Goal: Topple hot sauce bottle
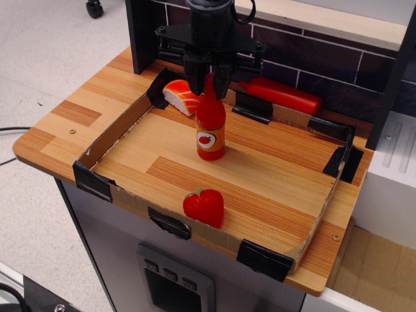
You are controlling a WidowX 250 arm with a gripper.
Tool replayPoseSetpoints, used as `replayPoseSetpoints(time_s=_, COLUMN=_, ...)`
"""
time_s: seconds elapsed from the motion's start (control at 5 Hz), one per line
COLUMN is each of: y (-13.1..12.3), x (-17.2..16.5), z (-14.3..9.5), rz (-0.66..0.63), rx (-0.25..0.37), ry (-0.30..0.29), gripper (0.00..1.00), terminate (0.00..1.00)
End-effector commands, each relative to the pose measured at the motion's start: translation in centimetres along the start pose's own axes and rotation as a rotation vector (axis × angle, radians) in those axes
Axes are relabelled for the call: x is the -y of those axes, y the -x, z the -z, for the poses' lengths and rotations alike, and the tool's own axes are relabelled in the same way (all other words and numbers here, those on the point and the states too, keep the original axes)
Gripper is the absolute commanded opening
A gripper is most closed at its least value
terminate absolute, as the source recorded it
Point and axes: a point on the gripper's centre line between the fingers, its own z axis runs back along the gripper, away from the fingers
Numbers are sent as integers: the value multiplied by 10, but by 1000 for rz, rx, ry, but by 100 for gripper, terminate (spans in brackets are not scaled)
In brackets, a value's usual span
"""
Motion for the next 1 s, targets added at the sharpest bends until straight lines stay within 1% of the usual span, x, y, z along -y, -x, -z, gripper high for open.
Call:
replayPoseSetpoints(time_s=0.0, y=-8, x=-6, z=-26, rz=238, rx=-51, ry=-159, gripper=0, terminate=0)
replayPoseSetpoints(time_s=0.2, y=-2, x=-12, z=-26, rz=322, rx=-116, ry=-203, gripper=0, terminate=0)
replayPoseSetpoints(time_s=0.4, y=7, x=-10, z=-14, rz=337, rx=-113, ry=-246, gripper=0, terminate=0)
replayPoseSetpoints(time_s=0.6, y=10, x=-7, z=-3, rz=365, rx=-126, ry=-274, gripper=0, terminate=0)
replayPoseSetpoints(time_s=0.8, y=6, x=-2, z=8, rz=377, rx=-134, ry=-281, gripper=0, terminate=0)
